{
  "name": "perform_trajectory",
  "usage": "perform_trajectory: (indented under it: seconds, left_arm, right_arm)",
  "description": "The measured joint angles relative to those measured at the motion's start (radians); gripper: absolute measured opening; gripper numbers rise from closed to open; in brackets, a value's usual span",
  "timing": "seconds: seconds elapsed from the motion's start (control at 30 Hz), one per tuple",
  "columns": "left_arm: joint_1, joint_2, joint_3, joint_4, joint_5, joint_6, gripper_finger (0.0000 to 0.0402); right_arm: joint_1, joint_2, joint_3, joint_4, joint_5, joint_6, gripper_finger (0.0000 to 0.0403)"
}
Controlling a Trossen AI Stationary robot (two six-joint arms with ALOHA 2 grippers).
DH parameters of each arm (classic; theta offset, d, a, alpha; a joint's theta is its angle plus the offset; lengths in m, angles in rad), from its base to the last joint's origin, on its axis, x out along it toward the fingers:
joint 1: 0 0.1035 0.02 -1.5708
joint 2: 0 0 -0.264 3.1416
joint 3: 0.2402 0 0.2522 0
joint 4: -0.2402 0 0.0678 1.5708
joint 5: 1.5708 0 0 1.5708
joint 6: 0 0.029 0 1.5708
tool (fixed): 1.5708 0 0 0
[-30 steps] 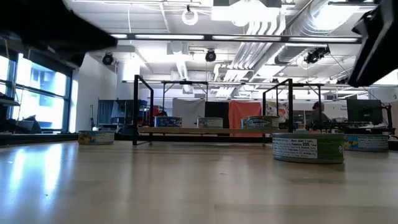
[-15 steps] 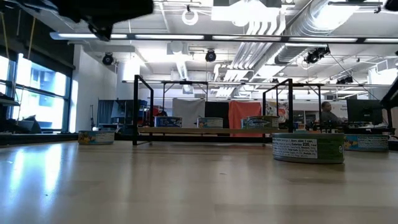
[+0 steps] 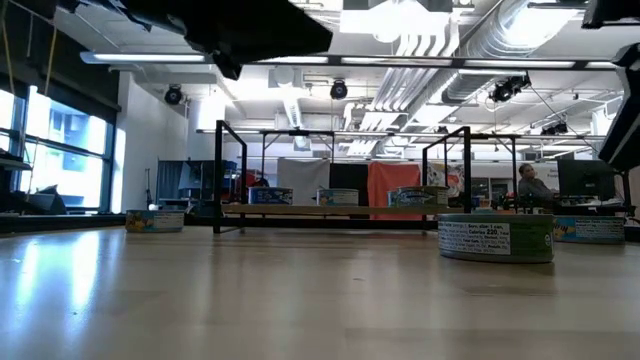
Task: Stack canned seafood by type on shelf
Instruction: Put the light blue tuna can on the shelf and align it with the other light blue tuna can
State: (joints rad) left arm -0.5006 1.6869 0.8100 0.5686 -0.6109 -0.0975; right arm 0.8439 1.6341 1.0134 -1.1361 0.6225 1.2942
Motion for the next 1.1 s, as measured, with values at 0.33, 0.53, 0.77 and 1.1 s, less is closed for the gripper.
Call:
perform_trajectory:
  seconds: [0.33,0.53,0.77,1.1]
  left_arm:
    - [0.021,-0.184,0.023,-0.542,-0.122,-0.255,0.0097]
    - [0.042,-0.277,0.023,-0.981,-0.129,-0.582,0.0127]
    - [0.077,-0.27,0.014,-1.442,-0.131,-0.895,0.0153]
    - [0.32,-0.269,-0.19,-1.425,-0.108,-0.866,0.0219]
  right_arm:
    - [-0.027,0.0,-0.055,0.289,0.169,-0.074,0.0203]
    - [-0.05,0.0,-0.055,0.441,0.2,-0.236,0.0232]
    - [-0.086,0.0,-0.055,0.488,0.198,-0.309,0.0233]
    - [-0.094,0.001,-0.055,0.489,0.189,-0.357,0.0233]
